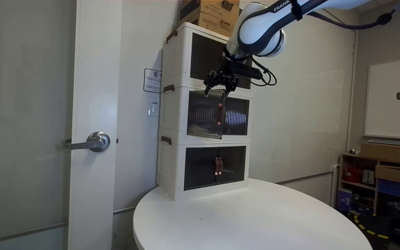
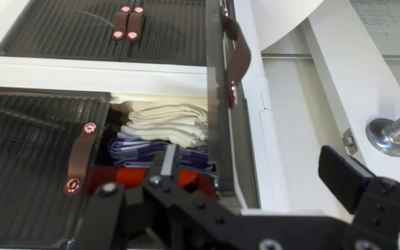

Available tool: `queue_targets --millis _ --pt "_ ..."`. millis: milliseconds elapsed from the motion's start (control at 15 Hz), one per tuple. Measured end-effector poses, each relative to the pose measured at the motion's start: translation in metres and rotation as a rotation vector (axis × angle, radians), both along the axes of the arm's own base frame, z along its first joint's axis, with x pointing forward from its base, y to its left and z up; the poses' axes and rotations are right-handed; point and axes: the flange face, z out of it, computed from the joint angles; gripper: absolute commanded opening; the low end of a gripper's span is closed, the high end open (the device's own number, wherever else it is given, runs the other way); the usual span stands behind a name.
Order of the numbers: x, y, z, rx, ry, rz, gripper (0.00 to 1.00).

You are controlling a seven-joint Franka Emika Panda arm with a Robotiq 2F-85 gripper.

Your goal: Open the middle drawer.

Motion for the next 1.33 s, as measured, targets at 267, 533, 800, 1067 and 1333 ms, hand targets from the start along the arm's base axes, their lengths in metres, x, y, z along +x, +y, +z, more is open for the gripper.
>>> queue_targets --millis 267,533,800,1067,1333 --pt "-0.002 0.010 0.001 0.007 0.000 0.013 1.00" --pt "-0.005 0.024 0.002 0.027 0.003 0.030 1.00" --pt "-0.009 0.038 0.005 0.037 -0.001 0.050 1.00" --pt "-0.014 0.046 0.013 0.042 -0.012 0.064 1.00" --pt "-0.019 0.051 0.024 0.051 -0.029 0.067 1.00"
